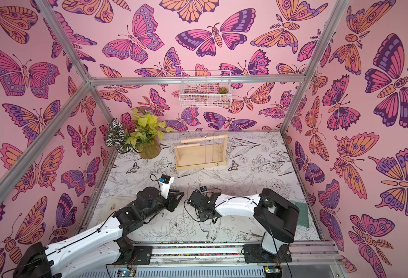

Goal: Take the necklace off the jewelry display stand
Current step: Place the necklace at the center of the board, then adjust the stand at the center of the board.

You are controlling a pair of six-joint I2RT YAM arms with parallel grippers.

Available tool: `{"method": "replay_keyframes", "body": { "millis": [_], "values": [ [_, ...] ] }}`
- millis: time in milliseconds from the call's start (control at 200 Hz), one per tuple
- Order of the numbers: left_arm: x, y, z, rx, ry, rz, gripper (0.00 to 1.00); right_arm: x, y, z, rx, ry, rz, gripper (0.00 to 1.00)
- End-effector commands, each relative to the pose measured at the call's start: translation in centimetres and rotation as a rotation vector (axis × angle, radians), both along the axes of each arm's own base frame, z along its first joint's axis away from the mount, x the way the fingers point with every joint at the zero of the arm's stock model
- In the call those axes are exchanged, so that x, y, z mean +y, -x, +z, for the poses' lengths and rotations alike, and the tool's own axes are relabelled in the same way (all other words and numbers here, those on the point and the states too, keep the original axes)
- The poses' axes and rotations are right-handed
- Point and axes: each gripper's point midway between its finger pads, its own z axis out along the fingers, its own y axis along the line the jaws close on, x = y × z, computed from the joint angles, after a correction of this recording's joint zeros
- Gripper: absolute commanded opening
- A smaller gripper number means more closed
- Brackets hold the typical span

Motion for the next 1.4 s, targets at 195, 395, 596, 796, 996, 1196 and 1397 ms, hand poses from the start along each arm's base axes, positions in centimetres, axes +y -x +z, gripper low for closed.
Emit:
{"method": "replay_keyframes", "body": {
  "millis": [195, 395, 596, 796, 996, 1196, 1397],
  "values": [
    [0.8, 1.1, -1.8, 0.066, -0.008, 0.005, 0.36, -1.1, 2.2, -0.6, -0.001, 0.039, -0.01, 0.15],
    [1.0, 1.6, -1.8, 0.084, 0.021, 0.007, 0.35, -1.9, 2.8, -0.3, -0.018, 0.043, -0.024, 0.15],
    [1.3, 1.8, -1.7, 0.089, 0.027, 0.014, 0.35, -2.4, 3.2, 0.4, -0.035, 0.024, -0.031, 0.15],
    [1.1, 1.7, -1.8, 0.096, 0.023, 0.014, 0.36, 0.7, 2.8, 4.4, -0.087, -0.125, 0.052, 0.43],
    [0.7, 0.8, -0.3, 0.081, -0.002, 0.019, 0.38, 0.5, -1.5, 18.3, -0.36, -0.173, 0.094, 0.45],
    [-0.7, -2.2, 1.8, 0.081, -0.052, 0.012, 0.5, -5.5, -7.5, 25.5, -0.477, -0.19, -0.039, 0.42],
    [-5.1, -8.2, 4.8, -0.047, -0.006, -0.078, 0.61, -9.3, -13.3, 25.3, -0.535, -0.251, -0.124, 0.36]
  ]
}}
